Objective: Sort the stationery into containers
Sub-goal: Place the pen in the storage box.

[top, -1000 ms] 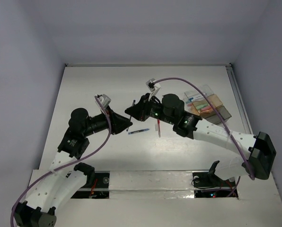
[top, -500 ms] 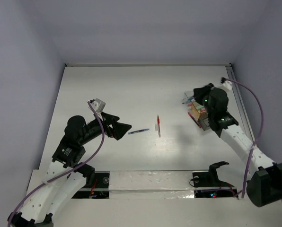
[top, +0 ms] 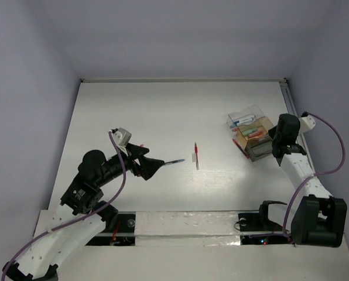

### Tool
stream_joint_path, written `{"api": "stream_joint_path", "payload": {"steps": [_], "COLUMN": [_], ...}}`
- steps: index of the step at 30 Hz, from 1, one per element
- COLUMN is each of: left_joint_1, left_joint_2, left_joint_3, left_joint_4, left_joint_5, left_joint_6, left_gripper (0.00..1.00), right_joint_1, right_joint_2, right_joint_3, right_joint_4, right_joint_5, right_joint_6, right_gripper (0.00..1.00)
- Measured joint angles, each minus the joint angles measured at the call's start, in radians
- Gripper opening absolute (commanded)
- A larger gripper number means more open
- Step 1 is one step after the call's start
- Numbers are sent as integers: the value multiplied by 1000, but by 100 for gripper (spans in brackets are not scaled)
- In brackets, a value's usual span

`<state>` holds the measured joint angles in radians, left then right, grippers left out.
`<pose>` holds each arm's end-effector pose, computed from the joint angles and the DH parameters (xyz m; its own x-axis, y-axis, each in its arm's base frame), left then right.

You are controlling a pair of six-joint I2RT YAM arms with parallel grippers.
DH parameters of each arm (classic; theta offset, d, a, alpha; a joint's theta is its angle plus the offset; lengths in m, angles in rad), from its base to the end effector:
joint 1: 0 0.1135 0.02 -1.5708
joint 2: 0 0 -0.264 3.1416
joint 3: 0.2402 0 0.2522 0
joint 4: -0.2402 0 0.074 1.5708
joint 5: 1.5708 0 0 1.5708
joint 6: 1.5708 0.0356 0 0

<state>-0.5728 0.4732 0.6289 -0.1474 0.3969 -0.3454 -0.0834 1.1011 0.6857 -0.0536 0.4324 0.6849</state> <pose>0.0972 -0.0791 0.3320 -0.2727 -0.1957 -0.9420 0.7784 0.5306 -0.3355 0.2416 -0.0352 0.2569 -0.0653 0.5818 -0.8107 0.6320 0.6528 0.4176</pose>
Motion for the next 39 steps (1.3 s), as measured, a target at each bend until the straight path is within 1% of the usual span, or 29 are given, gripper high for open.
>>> {"api": "stream_joint_path", "payload": {"steps": [3, 6, 8, 12, 13, 15, 16, 19, 25, 30, 33, 37, 39], "left_joint_1": [-15, -27, -34, -41, -41, -42, -42, -42, -42, -42, -41, -26, -6], "left_joint_2": [-8, -13, -13, -14, -15, -16, -17, -17, -17, -14, -5, 17, 31], "left_joint_3": [0, 0, 0, 0, 0, 0, 0, 0, 0, 0, 0, 0, 0], "left_joint_4": [-3, -8, -9, -15, -16, -16, -16, -16, -16, -18, -19, -23, -26], "left_joint_5": [-13, -24, -32, -41, -42, -44, -46, -50, -57, -68, -80, -92, -100], "left_joint_6": [0, 0, 0, 0, 1, 1, 1, 1, 0, 0, 1, 1, 1], "left_gripper": [97, 97, 97, 97, 97, 97, 98, 98, 98, 98, 98, 98, 98], "right_joint_1": [-14, -20, -21, -28, -29, -31, -31, -33, -33, -21, 67, 281, 377], "right_joint_2": [37, 51, 64, 118, 130, 149, 151, 152, 124, -8, -47, -25, 18], "right_joint_3": [0, 0, 0, 1, 2, 2, 2, 2, 14, 19, 60, 116, 146], "right_joint_4": [-23, -26, -26, -29, -31, -42, -46, -51, -78, -74, -77, -76, -74], "right_joint_5": [0, -5, -12, -50, -55, -69, -76, -93, -121, -237, -280, -309, -318], "right_joint_6": [-6, -10, -11, -11, -10, -8, -8, -7, -30, -68, -95, -122, -134], "right_gripper": [2, 6, 11, 28, 43, 53, 64, 77, 79, 76, 69, 64, 63]}}
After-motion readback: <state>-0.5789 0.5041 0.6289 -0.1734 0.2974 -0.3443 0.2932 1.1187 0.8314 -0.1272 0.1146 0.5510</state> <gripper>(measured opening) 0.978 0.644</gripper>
